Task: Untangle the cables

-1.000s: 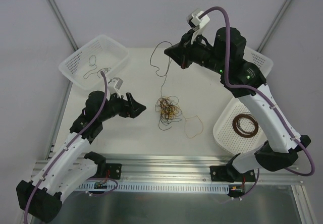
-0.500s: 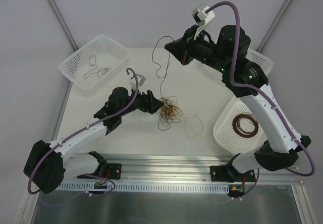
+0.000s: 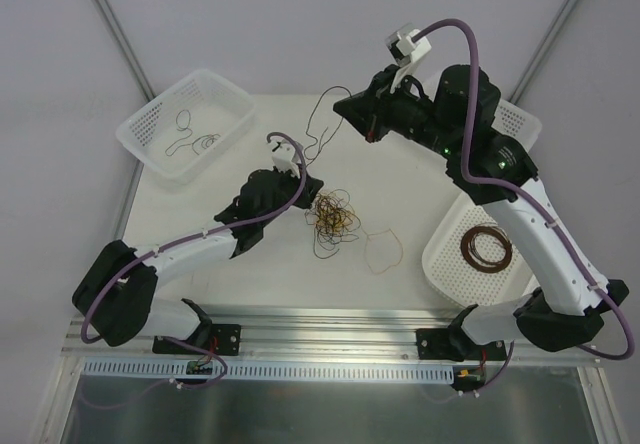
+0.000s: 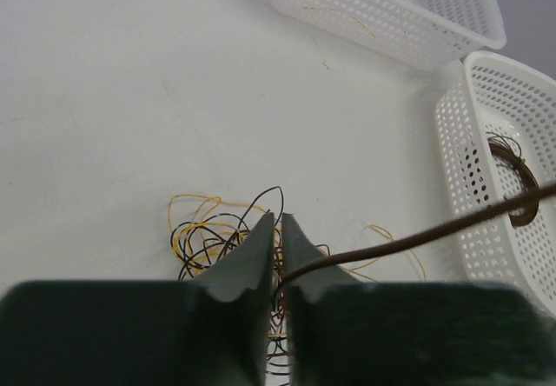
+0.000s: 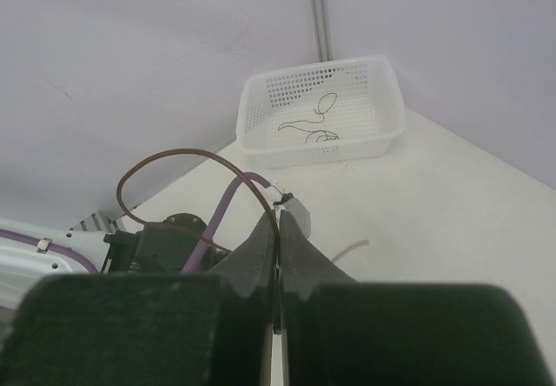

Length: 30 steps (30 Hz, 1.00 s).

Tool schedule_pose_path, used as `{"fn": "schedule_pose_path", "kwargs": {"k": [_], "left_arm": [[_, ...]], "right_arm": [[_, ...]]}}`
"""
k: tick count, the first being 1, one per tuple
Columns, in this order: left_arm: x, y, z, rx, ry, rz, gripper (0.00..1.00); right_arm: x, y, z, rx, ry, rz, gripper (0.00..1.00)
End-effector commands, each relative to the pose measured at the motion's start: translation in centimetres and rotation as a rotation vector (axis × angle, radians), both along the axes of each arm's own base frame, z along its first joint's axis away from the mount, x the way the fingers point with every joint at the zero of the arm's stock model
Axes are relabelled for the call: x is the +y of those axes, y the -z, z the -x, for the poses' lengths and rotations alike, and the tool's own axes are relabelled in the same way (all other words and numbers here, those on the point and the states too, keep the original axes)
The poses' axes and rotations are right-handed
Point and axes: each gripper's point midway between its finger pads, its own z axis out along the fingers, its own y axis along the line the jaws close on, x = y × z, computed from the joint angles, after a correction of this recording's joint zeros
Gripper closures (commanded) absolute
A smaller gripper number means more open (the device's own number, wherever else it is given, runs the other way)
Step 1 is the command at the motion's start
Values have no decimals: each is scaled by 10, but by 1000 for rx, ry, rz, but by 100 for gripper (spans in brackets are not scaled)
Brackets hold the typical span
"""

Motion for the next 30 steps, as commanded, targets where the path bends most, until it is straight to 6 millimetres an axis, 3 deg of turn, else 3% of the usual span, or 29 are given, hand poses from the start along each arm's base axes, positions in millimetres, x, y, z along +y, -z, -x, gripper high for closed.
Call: {"fn": "schedule_pose_path", "kwargs": {"k": [1, 5, 7, 8, 9, 11, 12, 13, 14, 15, 18, 23, 26, 30], "left_arm": [[0, -45, -19, -127, -65, 64, 100], [9, -75, -14, -149, -85, 68, 100], [17, -105, -16, -205, -112, 59, 100], [28, -111, -15, -197, -139, 25, 100], [32, -141, -17, -248, -147, 26, 100], [52, -158, -21, -248, -181, -29, 100], [58, -191, -22, -280, -182, -8, 100], [69, -205, -26, -287, -198, -8, 100], [68, -210, -21, -274, -163, -19, 100], [70, -239, -17, -322, -154, 6, 100], [69, -267, -8, -387, -116, 8, 100], [54, -283, 11, -361, 3, 49, 100], [55, -268, 8, -318, -9, 28, 100], [44, -226, 16, -189, 57, 32, 100]], "right_arm": [[-20, -22, 9, -58, 33, -46, 99], [-36, 0, 3, -37, 103, -4, 99], [-44, 11, -1, -21, 134, 4, 99], [-47, 28, -3, 5, 154, 25, 99], [-52, 35, -6, 15, 172, 29, 99], [-55, 61, -10, 62, 196, 61, 99], [-59, 67, -11, 72, 208, 63, 99], [-60, 74, -12, 83, 216, 69, 99], [-62, 87, -13, 108, 228, 84, 99], [-62, 93, -13, 118, 227, 92, 99], [-63, 110, -14, 148, 235, 115, 100], [-64, 123, -12, 180, 234, 129, 99], [-59, 126, -8, 184, 197, 129, 99], [-49, 129, 0, 179, 120, 137, 98]]}}
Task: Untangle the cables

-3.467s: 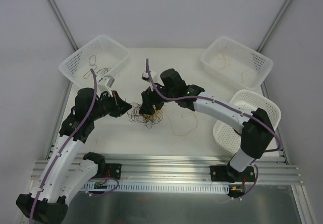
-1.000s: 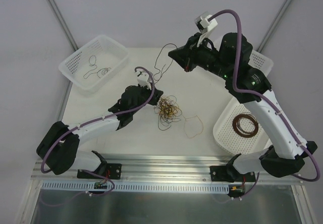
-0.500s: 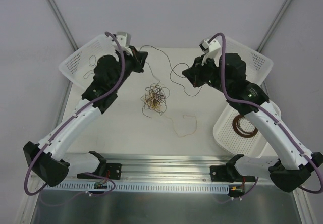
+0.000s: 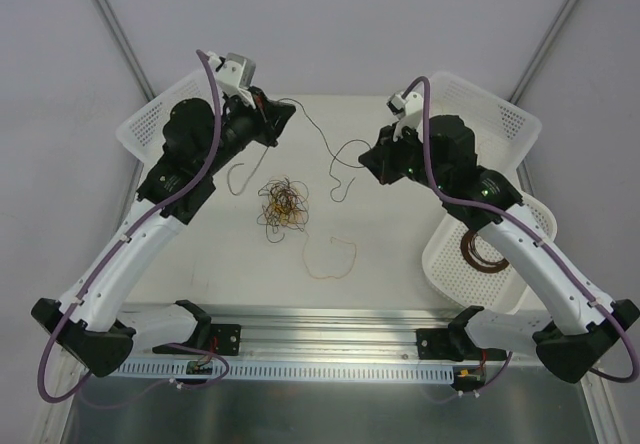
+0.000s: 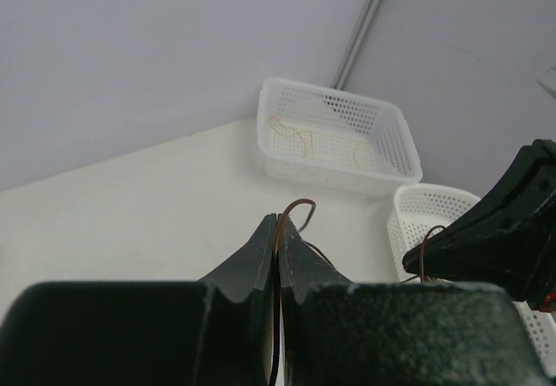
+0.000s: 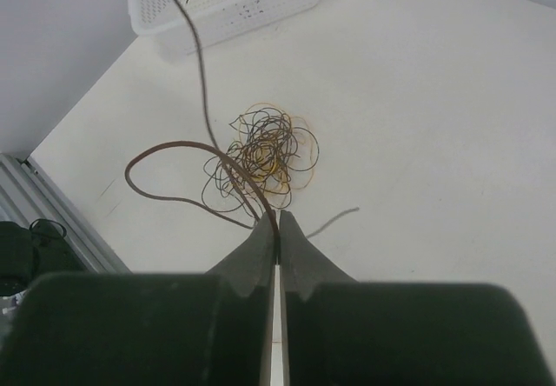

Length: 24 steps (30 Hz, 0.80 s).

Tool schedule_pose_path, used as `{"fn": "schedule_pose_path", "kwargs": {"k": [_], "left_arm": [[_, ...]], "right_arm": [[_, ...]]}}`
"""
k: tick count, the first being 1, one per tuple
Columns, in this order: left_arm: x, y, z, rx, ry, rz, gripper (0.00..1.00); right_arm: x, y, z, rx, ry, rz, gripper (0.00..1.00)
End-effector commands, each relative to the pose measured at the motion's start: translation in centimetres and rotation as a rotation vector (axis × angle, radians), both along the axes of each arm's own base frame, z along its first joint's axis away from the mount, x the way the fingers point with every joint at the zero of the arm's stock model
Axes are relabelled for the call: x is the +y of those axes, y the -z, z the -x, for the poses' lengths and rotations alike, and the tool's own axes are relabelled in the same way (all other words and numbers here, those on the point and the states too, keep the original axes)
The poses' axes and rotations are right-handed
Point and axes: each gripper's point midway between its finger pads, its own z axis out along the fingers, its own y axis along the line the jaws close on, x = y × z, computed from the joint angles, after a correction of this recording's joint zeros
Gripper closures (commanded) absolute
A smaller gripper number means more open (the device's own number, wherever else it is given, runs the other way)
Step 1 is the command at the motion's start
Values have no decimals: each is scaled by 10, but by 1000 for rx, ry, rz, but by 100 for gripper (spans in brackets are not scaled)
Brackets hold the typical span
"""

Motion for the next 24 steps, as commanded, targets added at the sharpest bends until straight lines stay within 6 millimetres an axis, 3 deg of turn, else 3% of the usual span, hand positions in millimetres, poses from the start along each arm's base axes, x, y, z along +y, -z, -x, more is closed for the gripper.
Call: {"fn": "schedule_pose_path", "kwargs": {"k": [1, 5, 8, 9, 11, 12, 14, 15, 18, 19, 20, 22, 23, 24], "left_arm": [[-17, 41, 15, 132, 105, -7, 100], [-32, 91, 32, 291, 210, 3, 100], [-36, 113, 40, 371, 237, 19, 100], [-36, 128, 43, 405, 246, 12, 100], [-36, 138, 47, 435, 251, 14, 94], [-36, 149, 50, 458, 256, 6, 92], [-35, 163, 55, 489, 263, -5, 83], [-36, 168, 59, 501, 275, -9, 80], [-33, 192, 66, 548, 279, -28, 69], [-32, 195, 70, 553, 285, -26, 64], [-30, 206, 74, 574, 284, -36, 54], [-26, 209, 80, 572, 289, -37, 43], [-23, 213, 85, 570, 287, -39, 33], [-22, 219, 85, 579, 280, -49, 29]], "right_arm": [[7, -15, 11, -39, -77, -47, 98], [4, -4, 16, -18, -80, -41, 99], [-5, -10, 15, -34, -42, -31, 99], [-9, -23, 18, -64, -35, -41, 99], [-18, -35, 18, -98, -13, -22, 99], [-22, -54, 20, -135, -4, -35, 99], [-35, -65, 18, -163, 44, -16, 99], [-41, -83, 18, -203, 64, -20, 99], [-65, -94, 9, -228, 177, 38, 99], [-72, -106, 7, -249, 204, 36, 99], [-81, -109, 5, -254, 242, 53, 99], [-93, -126, 6, -287, 282, 48, 99], [-98, -129, 6, -291, 298, 50, 99], [-102, -136, 8, -304, 310, 46, 99]]}}
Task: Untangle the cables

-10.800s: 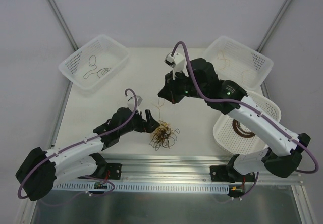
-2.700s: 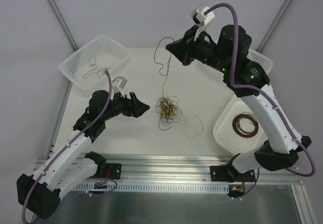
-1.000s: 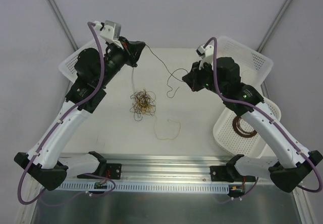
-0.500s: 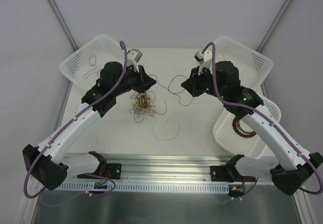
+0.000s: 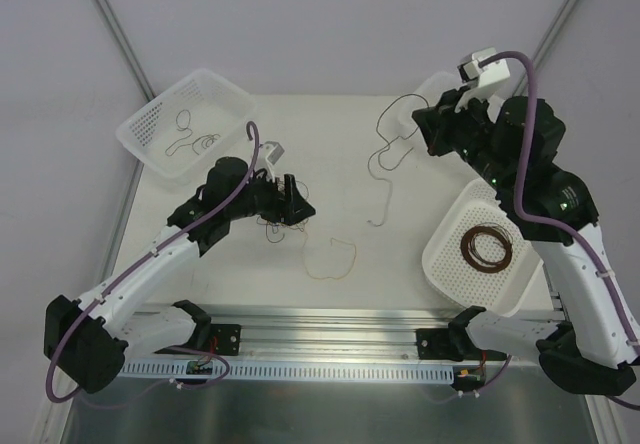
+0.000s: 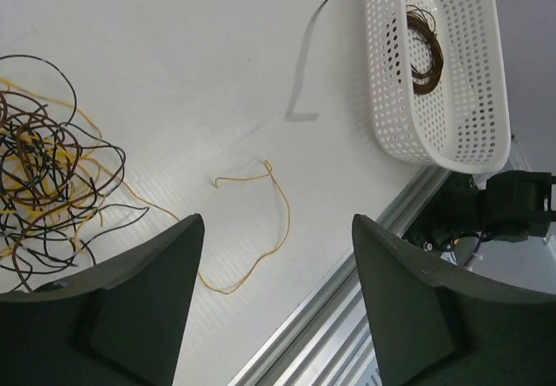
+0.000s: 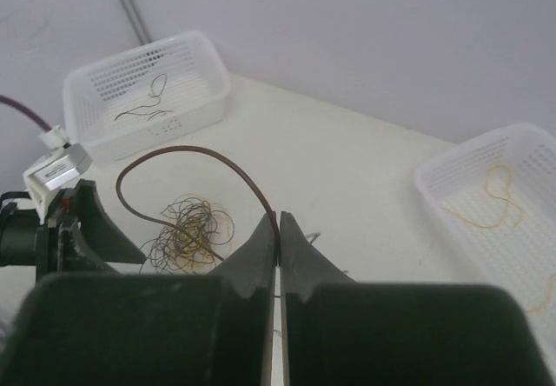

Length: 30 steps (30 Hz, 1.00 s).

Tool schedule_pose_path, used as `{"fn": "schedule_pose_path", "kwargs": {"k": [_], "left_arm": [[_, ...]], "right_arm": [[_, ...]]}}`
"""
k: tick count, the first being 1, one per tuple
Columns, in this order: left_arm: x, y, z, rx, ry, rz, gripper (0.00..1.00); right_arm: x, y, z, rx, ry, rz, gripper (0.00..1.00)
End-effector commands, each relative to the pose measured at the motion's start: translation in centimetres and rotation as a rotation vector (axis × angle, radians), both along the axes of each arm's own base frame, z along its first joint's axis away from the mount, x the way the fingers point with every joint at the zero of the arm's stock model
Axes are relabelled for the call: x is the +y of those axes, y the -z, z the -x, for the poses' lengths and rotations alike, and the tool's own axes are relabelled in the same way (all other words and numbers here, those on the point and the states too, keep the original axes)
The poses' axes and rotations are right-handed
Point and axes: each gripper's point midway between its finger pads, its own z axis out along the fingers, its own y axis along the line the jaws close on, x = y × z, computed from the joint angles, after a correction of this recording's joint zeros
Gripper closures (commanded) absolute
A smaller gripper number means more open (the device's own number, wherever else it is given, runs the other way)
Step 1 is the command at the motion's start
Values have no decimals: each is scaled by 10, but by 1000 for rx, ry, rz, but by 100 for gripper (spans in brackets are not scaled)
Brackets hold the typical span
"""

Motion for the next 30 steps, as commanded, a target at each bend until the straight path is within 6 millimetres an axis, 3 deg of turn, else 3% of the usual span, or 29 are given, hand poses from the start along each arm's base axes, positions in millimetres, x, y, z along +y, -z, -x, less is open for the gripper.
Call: {"fn": "schedule_pose_path", "kwargs": {"k": [1, 7, 12, 16, 23, 30], "left_arm": [[2, -11, 16, -52, 35, 37, 26], [25, 3, 20, -80, -47, -23, 7], [57, 30, 17, -22, -190, -160, 1], [82, 44, 14, -4, -284, -259, 1], [101, 54, 17, -3, -325, -325, 1], [110, 57, 17, 1, -340, -347, 1]], "right_arm": [[-33, -24, 4, -59, 110, 34, 99], [-77, -61, 19, -153, 243, 45, 99], [-122, -56, 26, -174, 425, 151, 99], [-156, -42, 42, -163, 552, 176, 99], [-172, -28, 65, -131, 576, 141, 99], [-185, -30, 82, -135, 588, 124, 99]]}}
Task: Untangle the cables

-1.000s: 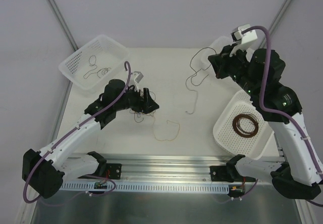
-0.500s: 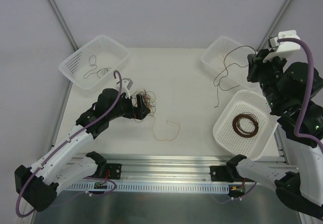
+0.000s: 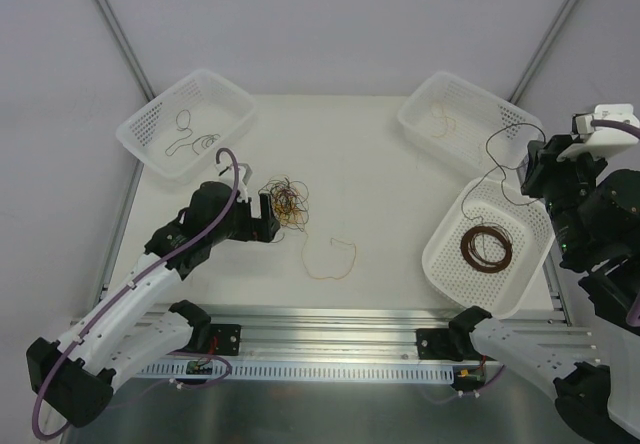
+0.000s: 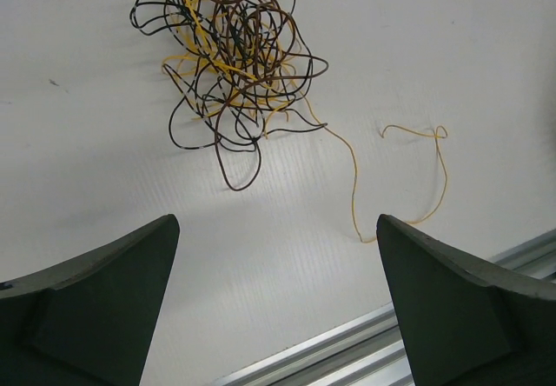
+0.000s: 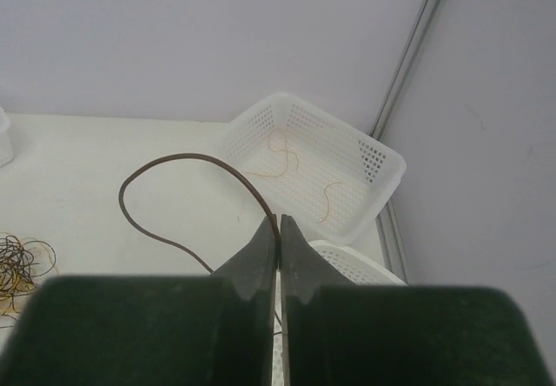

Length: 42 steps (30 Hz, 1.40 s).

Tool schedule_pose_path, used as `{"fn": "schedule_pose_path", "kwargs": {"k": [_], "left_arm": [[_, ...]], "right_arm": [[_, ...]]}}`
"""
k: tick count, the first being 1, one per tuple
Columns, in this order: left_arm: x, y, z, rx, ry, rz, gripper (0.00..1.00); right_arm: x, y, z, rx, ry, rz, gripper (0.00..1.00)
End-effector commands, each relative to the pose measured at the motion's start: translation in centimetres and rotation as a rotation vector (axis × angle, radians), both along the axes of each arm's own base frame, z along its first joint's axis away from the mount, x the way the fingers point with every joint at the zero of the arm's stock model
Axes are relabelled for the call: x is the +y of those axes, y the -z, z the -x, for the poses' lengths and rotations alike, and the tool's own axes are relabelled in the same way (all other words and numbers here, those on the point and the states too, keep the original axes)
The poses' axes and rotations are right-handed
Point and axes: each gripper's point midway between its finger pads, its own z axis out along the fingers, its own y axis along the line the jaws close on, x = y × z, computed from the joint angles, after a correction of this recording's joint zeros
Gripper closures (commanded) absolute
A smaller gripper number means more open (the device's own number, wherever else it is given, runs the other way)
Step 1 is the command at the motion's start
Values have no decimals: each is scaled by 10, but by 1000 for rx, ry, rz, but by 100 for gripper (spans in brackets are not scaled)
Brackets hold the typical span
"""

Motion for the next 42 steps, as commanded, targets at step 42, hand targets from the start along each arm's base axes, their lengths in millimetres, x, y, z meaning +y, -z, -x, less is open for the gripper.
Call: {"fn": "schedule_pose_path", "kwargs": {"k": [42], "left_arm": [[24, 9, 36, -145, 42, 24, 1]], "right_arm": [[-92, 371, -41, 830, 755, -816, 99]]}}
